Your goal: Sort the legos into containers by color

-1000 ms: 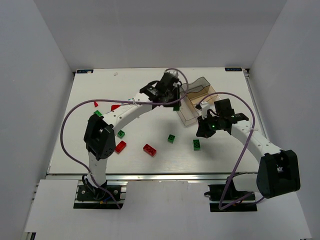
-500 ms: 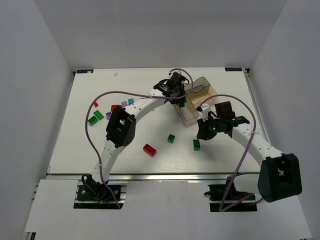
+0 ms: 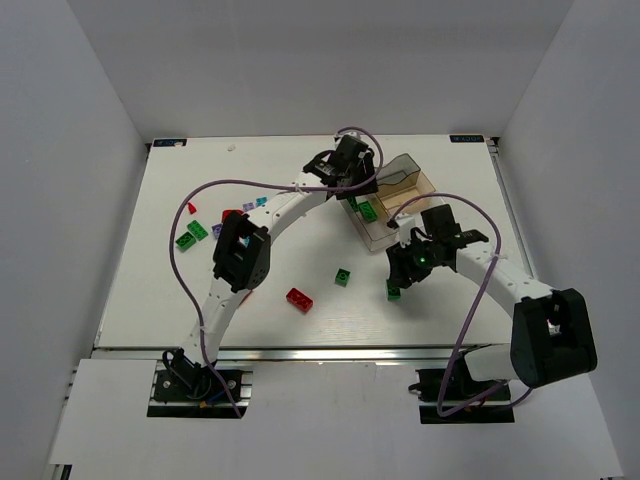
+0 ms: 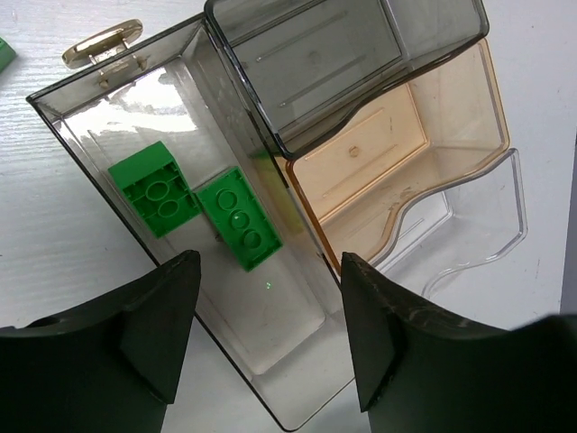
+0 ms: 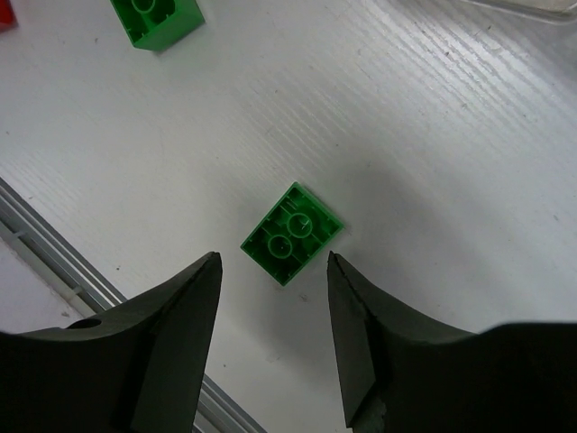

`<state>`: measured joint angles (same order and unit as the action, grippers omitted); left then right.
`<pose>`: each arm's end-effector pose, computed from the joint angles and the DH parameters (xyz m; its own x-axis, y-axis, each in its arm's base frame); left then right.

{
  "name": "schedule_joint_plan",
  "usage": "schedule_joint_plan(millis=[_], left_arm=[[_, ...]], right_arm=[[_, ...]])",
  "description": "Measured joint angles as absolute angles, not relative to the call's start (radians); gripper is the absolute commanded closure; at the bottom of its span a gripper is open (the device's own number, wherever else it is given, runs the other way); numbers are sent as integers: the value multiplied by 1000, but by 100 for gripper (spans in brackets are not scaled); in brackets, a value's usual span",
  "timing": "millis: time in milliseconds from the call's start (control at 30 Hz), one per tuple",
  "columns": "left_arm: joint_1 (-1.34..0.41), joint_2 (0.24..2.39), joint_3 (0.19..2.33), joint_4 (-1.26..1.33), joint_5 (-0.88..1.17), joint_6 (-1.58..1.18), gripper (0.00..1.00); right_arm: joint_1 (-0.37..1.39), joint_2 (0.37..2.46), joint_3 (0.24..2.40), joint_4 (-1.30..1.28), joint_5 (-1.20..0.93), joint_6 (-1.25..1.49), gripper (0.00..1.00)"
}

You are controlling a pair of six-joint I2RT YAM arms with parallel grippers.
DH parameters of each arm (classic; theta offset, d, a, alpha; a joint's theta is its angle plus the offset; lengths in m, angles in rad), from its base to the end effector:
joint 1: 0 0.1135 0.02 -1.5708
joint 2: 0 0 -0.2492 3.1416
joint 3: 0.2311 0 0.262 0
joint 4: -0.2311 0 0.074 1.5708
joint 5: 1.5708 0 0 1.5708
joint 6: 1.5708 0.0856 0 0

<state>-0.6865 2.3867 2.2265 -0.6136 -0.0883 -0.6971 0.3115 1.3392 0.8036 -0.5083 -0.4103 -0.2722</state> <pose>0.4509 -0.3597 0.1915 -0.7885 -0.1807 -0.5880 0.0996 0.9057 -0.4119 0.2650 0.1212 0.1457 -0.6656 -0.4733 -0.5770 -0.6758 0.7103 0.1969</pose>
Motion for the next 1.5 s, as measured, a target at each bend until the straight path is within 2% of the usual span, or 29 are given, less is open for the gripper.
schedule_joint_plan(millis=[167,233,467,600,700,833,933,1033,1100,1200,1267,1300,1500], left_arm=[[-686,2356,2204,-620,-102,-683,38],[-686,2286,2136,-615,-124,-665,39],[-686,1769,1669,-585,-202,-617,28],[-686,1459,1389,-533,-236,-648,25],[-690,1314,1221,-525,-259,-696,25],[-694,1253,1078,-529,-266,-765,25],[-699,1237,1004,-541,-263,-804,25],[-702,1232,986,-554,-250,-820,24],[-702,1232,986,-550,-238,-822,22],[-702,1256,987,-545,-200,-810,17],[-704,1299,994,-543,-165,-788,3],[-705,1327,997,-539,-140,-771,3],[-730,1460,999,-508,-23,-674,2]], right_arm=[[339,1375,819,-516,-369,-253,40],[352,1398,825,-513,-350,-236,39],[390,1446,825,-499,-257,-182,38],[408,1464,825,-490,-222,-154,38],[422,1481,825,-481,-204,-131,38],[436,1505,824,-468,-188,-112,42],[443,1523,824,-464,-178,-105,51],[448,1532,824,-460,-165,-103,63],[448,1531,824,-459,-158,-101,76],[447,1530,824,-457,-157,-113,89],[447,1521,824,-461,-176,-138,94],[445,1508,824,-464,-200,-154,98],[440,1298,892,-470,-367,-277,100]])
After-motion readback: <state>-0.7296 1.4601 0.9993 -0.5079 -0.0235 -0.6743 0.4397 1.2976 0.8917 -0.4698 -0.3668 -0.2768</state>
